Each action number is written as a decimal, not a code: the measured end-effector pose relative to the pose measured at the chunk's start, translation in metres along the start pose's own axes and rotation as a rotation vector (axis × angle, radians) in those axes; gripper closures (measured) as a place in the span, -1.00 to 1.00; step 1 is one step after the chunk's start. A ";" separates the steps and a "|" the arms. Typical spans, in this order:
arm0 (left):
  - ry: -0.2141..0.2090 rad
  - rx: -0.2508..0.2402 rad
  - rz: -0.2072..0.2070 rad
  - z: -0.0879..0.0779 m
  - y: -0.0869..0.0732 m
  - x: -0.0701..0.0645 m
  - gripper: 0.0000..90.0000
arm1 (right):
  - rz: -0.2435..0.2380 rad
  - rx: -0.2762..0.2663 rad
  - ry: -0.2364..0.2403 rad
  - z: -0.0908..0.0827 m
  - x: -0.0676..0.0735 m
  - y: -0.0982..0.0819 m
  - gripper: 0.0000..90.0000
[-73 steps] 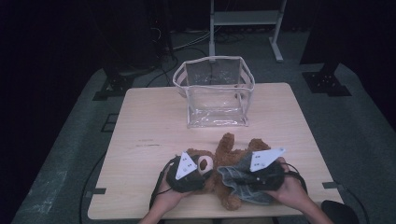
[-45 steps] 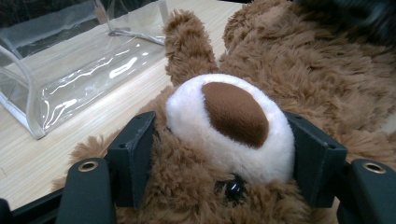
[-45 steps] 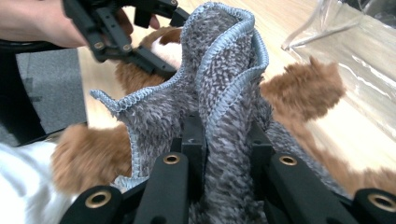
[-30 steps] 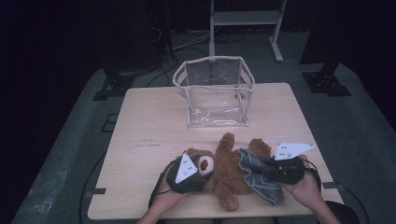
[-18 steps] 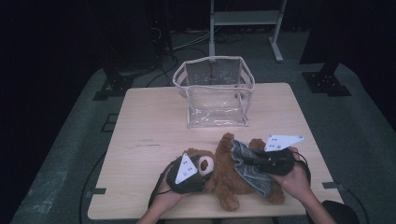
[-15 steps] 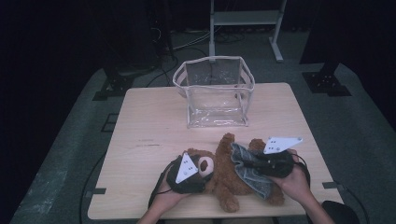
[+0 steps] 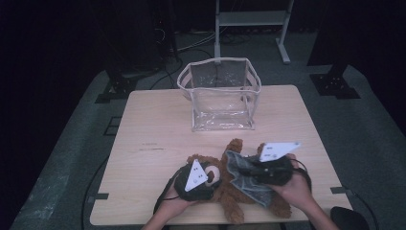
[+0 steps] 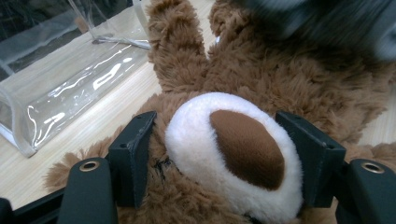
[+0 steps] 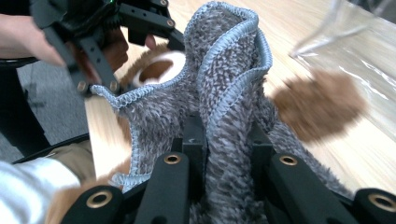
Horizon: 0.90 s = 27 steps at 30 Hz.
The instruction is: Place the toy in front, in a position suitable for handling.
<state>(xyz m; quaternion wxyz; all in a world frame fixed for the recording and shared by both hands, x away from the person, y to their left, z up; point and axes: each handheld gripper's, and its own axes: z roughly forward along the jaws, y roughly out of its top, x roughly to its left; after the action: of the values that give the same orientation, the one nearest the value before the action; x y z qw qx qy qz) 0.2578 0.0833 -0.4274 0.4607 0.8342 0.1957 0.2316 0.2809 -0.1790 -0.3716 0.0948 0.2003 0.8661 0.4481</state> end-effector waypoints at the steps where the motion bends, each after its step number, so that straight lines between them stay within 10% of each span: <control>1: 0.002 0.003 0.010 -0.001 0.000 0.000 -0.30 | -0.012 0.022 -0.009 0.009 0.003 0.004 0.66; 5: 0.007 0.004 0.019 -0.003 -0.003 -0.001 -0.30 | -0.002 0.054 -0.024 0.031 -0.003 0.007 0.67; 12: 0.003 0.000 0.012 -0.002 -0.003 -0.002 -0.31 | 0.103 0.042 -0.170 -0.003 -0.038 -0.017 0.68; 21: 0.013 0.021 0.018 -0.002 -0.001 -0.002 -0.28 | 0.046 0.012 -0.088 0.008 -0.014 -0.006 0.67; 27: 0.033 0.022 -0.002 0.000 0.000 0.005 -0.25 | 0.110 0.019 -0.181 0.001 -0.038 -0.022 0.67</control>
<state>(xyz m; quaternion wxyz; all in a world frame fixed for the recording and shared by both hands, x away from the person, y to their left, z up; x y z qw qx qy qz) 0.2617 0.0863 -0.4262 0.4483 0.8350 0.2067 0.2429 0.3098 -0.2055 -0.3905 0.1463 0.2880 0.8459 0.4244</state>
